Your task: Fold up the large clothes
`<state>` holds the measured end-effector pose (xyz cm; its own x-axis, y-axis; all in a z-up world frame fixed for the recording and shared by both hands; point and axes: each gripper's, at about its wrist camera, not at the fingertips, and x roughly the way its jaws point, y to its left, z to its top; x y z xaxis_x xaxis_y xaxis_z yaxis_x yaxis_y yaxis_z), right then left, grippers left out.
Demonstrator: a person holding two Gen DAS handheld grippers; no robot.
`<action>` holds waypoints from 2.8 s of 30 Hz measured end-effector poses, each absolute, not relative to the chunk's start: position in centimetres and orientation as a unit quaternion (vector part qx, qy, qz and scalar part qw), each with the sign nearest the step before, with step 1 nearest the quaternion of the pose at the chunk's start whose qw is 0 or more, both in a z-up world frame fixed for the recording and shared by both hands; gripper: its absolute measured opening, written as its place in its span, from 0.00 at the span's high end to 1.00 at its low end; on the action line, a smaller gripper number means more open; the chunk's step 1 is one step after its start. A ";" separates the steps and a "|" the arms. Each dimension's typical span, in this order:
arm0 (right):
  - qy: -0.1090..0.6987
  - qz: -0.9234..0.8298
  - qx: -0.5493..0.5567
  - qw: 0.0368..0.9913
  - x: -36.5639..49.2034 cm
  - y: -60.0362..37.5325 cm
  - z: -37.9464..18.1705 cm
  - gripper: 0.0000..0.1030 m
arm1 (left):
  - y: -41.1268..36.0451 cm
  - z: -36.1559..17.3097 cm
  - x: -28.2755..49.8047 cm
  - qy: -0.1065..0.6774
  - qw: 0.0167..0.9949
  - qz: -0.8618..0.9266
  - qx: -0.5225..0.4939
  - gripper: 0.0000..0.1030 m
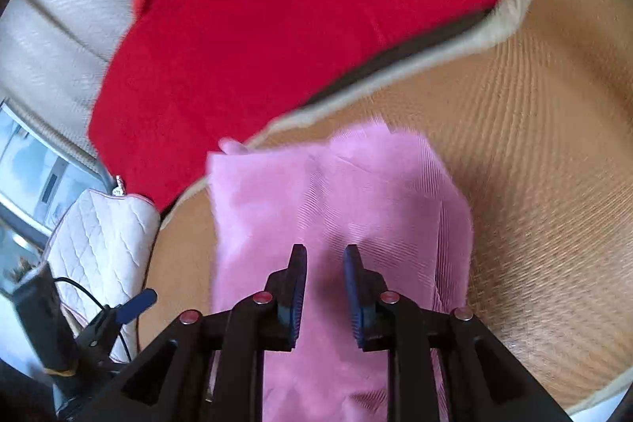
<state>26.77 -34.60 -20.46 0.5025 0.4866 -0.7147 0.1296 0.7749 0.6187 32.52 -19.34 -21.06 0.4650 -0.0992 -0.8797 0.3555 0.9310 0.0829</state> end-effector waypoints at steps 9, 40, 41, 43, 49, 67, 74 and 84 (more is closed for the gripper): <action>0.510 0.121 0.341 0.780 28.4 -33.9 -22.0 0.79 | -20.5 -23.0 34.3 0.528 0.826 -0.166 0.108 0.00; 0.439 0.144 0.350 0.815 28.9 -34.7 -17.7 0.78 | -14.9 -19.5 33.3 0.446 0.882 -0.129 0.078 0.00; 0.432 0.142 0.346 0.821 28.9 -34.5 -17.3 0.78 | -14.5 -19.6 33.1 0.444 0.883 -0.131 0.078 0.00; 0.423 0.134 0.332 0.832 29.3 -34.1 -16.6 0.78 | -14.7 -20.2 34.0 0.440 0.885 -0.133 0.078 0.00; 0.469 0.084 0.311 0.822 33.7 -32.8 -19.6 0.51 | -15.0 -22.8 35.0 0.440 0.878 -0.183 0.051 0.00; 0.457 0.101 0.209 0.859 23.3 -31.7 -15.5 0.63 | -11.1 -19.5 28.2 0.405 0.890 -0.206 0.036 0.00; 0.515 0.094 0.152 0.838 20.5 -30.3 -19.2 0.63 | -12.6 -22.9 27.8 0.455 0.860 -0.228 0.043 0.00; 0.487 0.106 0.198 0.844 24.9 -31.9 -15.8 0.63 | -11.1 -20.1 30.1 0.410 0.882 -0.226 0.049 0.00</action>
